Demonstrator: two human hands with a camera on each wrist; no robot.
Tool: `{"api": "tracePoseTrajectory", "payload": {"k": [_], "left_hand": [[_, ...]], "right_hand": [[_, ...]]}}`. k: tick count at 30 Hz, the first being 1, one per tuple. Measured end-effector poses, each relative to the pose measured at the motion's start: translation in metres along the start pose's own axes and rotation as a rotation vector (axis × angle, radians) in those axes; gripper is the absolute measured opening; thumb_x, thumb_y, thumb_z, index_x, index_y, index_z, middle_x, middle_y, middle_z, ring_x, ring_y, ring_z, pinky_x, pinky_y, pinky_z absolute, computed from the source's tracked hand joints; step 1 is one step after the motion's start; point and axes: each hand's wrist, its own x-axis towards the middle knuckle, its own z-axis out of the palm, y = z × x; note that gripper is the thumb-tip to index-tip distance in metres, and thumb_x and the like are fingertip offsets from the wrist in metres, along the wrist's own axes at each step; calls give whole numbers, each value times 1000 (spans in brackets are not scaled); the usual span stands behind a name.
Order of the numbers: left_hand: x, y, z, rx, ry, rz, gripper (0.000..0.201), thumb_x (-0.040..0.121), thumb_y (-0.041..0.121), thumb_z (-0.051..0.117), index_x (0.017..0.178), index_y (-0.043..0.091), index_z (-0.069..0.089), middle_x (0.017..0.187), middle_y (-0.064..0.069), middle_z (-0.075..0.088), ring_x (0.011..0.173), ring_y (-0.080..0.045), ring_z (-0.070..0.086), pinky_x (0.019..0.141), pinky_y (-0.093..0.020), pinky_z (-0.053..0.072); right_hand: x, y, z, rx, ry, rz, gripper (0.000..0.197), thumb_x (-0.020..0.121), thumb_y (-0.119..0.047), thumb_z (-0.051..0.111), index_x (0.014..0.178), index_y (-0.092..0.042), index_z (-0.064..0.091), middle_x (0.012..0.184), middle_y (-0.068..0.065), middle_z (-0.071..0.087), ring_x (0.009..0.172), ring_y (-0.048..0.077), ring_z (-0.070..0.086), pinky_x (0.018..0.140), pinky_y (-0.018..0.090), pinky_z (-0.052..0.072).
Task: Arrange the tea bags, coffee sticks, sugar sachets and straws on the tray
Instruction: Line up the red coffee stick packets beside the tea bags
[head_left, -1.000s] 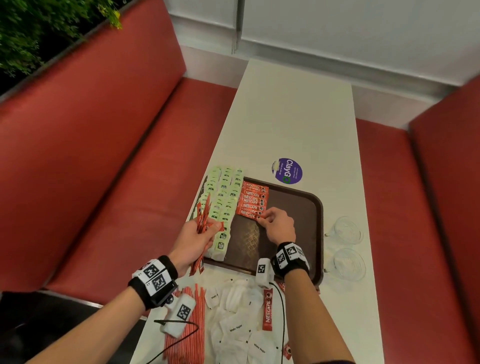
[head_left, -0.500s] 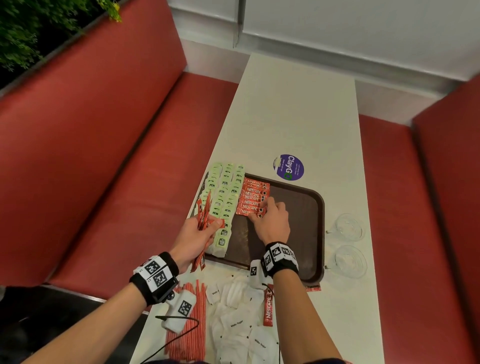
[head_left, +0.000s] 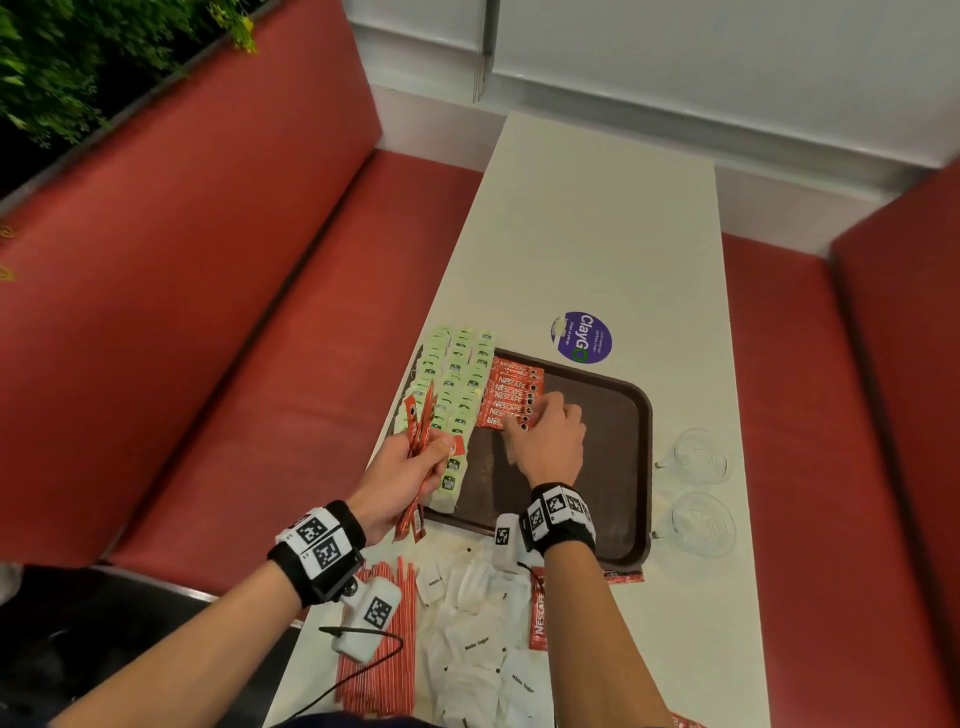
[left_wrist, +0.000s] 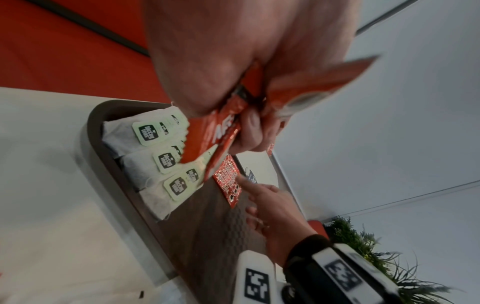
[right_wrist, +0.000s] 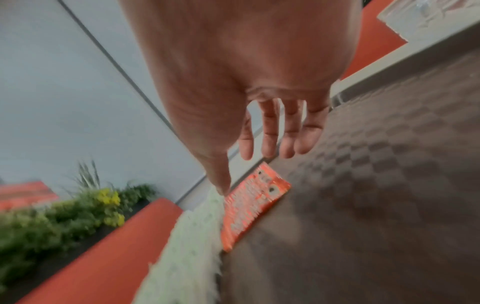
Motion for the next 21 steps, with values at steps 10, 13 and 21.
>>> {"api": "tracePoseTrajectory", "payload": {"k": [10,13,21], "left_hand": [[-14,18,24,-45,-118,66,32,109,30,62,112,-1,67,77,-8,57,51,-12,38,45,-20,31],[-23,23,28,3,-193,94,29,107,35,65,120,9,69,77,-10,56,50,-13,40,46,-21,33],[-37,27,30,152,-290,158,30,109,35,61,94,9,63,73,-12,53,50,-15,39,47,-23,33]], "right_hand": [[-91,-21,-53,717,-422,-164,30,108,-48,65,102,-21,75,90,10,79,76,23,71,70,36,55],[-99,-16,-70,809,-291,-139,24,109,-36,66,98,-16,73,89,11,76,80,21,71,74,38,57],[-106,-15,-94,797,-174,-149,25,108,-39,67,97,-19,75,86,3,77,80,18,72,76,36,58]]}}
